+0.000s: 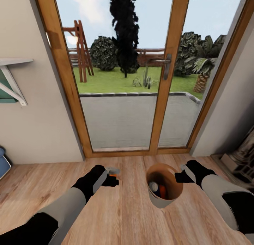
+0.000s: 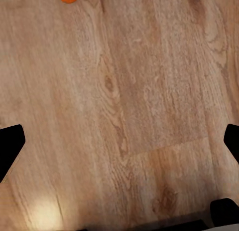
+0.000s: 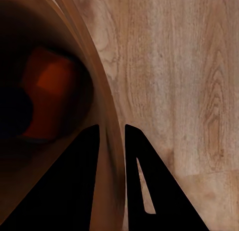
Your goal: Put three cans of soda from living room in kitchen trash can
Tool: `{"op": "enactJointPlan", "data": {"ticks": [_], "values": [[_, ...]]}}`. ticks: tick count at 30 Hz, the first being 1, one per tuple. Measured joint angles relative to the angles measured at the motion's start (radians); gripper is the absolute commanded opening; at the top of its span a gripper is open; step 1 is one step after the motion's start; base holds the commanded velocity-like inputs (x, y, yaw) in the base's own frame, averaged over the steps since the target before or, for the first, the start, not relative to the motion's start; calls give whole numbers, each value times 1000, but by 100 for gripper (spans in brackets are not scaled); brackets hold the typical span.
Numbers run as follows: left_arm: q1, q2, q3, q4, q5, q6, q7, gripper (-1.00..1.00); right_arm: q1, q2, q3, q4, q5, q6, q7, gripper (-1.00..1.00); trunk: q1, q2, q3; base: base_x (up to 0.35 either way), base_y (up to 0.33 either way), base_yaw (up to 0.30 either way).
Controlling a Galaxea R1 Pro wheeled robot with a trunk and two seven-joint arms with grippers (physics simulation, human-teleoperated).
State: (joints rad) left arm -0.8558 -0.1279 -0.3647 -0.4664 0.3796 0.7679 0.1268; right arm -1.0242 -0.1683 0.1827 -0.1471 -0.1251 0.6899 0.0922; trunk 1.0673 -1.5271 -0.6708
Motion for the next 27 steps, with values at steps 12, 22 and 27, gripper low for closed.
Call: {"op": "enactJointPlan", "data": {"ticks": [12, 22, 27], "values": [[0, -4, -1, -1, 0, -6, 2, 100, 0, 1, 1, -1, 1, -4, 0, -100, 0, 0, 0, 266, 171, -4], [0, -5, -3, -24, -1, -9, 4, 100, 0, 3, 2, -2, 1, -16, 3, -100, 0, 0, 0, 141, 17, 0], [0, -4, -3, -22, -1, -8, 3, 100, 0, 4, 3, -2, 3, -16, 2, -100, 0, 0, 0, 139, 1, 0]]}}
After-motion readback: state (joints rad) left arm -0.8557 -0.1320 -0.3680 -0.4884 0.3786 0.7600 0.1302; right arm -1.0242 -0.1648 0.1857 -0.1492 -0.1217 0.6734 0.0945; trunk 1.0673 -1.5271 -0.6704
